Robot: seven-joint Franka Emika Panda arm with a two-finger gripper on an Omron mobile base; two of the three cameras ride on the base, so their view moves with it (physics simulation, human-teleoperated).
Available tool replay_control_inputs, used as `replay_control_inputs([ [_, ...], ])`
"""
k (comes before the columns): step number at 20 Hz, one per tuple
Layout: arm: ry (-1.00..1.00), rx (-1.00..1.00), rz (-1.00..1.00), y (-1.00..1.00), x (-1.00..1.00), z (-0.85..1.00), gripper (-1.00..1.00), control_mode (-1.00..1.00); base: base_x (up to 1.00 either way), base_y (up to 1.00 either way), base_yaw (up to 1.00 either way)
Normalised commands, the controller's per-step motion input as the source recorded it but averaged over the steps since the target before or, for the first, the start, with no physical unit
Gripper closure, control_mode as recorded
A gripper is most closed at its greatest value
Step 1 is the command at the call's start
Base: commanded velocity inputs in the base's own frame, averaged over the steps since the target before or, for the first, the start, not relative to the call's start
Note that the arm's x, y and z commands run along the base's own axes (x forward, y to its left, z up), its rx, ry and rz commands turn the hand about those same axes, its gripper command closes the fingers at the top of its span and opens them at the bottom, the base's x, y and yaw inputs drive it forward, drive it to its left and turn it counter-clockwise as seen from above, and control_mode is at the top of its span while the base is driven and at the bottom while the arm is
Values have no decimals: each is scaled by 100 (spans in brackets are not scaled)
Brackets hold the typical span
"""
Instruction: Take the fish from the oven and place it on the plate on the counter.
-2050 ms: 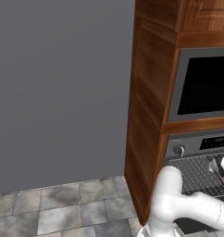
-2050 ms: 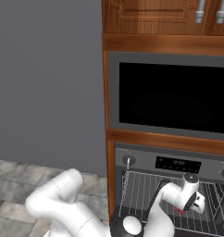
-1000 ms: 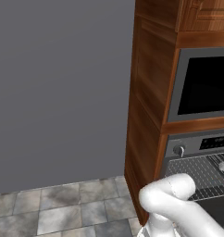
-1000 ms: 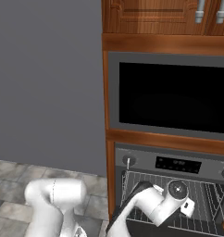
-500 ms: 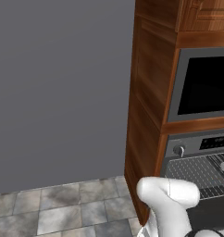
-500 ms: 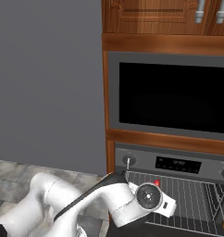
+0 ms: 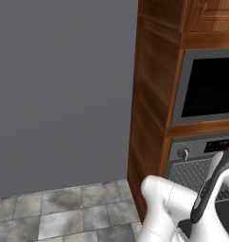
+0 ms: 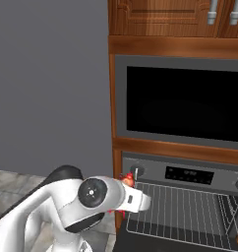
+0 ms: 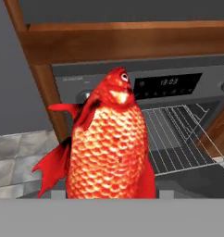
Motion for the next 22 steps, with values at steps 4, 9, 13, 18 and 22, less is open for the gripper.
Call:
replay_control_inputs([
  [4,6,-13,15,100,-12,100,100,-100,0,0,0],
  [9,13,-9,13,94,0,100,100,-100,0,0,0],
  [13,14,-1,11,86,0,88,100,-100,0,0,0],
  [18,2,0,3,76,6,21,100,-100,0,0,0],
  [22,1,1,0,47,31,0,100,-100,0,0,0],
])
